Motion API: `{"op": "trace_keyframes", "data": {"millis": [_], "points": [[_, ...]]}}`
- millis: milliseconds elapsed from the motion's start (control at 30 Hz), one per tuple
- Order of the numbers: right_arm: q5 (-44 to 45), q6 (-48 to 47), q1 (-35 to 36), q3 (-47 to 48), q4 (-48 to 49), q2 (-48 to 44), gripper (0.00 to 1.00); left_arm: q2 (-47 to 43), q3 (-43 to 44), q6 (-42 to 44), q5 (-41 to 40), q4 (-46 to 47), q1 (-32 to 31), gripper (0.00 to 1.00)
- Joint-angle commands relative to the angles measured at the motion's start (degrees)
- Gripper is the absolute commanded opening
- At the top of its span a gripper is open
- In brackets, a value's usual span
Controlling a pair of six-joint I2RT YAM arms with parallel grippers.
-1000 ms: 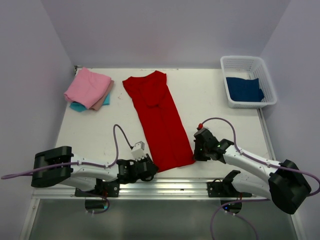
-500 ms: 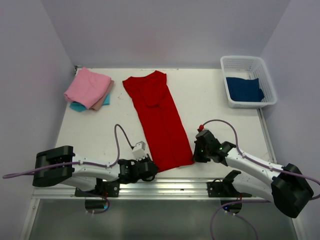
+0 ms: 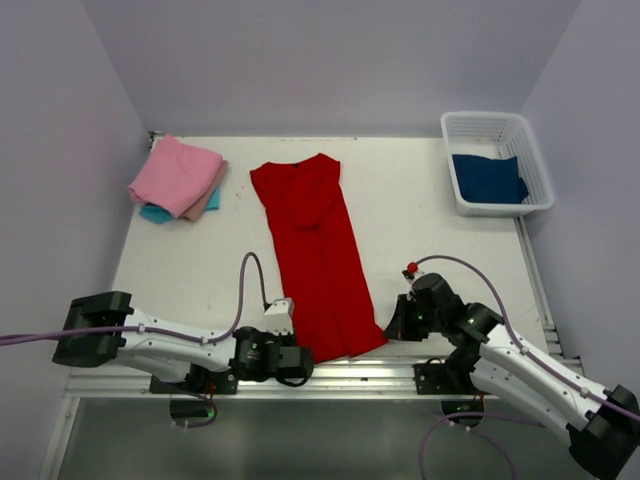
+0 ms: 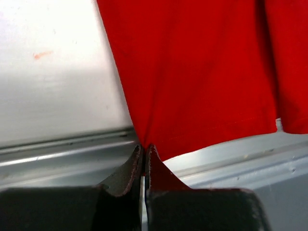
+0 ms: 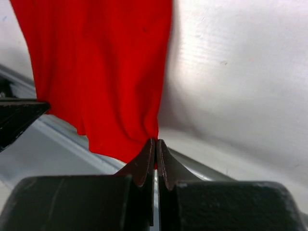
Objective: Fold and stack the t-shirts
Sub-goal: Grab the bottom of the folded rectangular tshirt with both arms
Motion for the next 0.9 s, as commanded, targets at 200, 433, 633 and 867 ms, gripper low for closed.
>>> {"op": "trace_keyframes", "data": {"millis": [200, 433, 633, 867], "points": [[-6.2, -2.96, 0.29, 3.85, -2.42, -1.47, 0.0, -4.95, 5.51, -4.4, -10.16, -19.21, -3.83, 0.0], [-4.54, -4.98, 0.29, 6.04, 4.18, 5.21, 0.0, -5.92, 7.27, -6.16, -19.22, -22.55, -3.48, 0.0], [-2.95, -7.71, 0.29, 10.79, 7.87, 11.99, 0.0, -6.01, 8.41, 11.22, -22.93, -9.74, 0.56, 0.0], [-1.11, -10.17, 0.29, 15.27, 11.38, 19.1, 0.0, -5.39, 8.33, 30.65, -21.26, 5.12, 9.43, 0.0]]}}
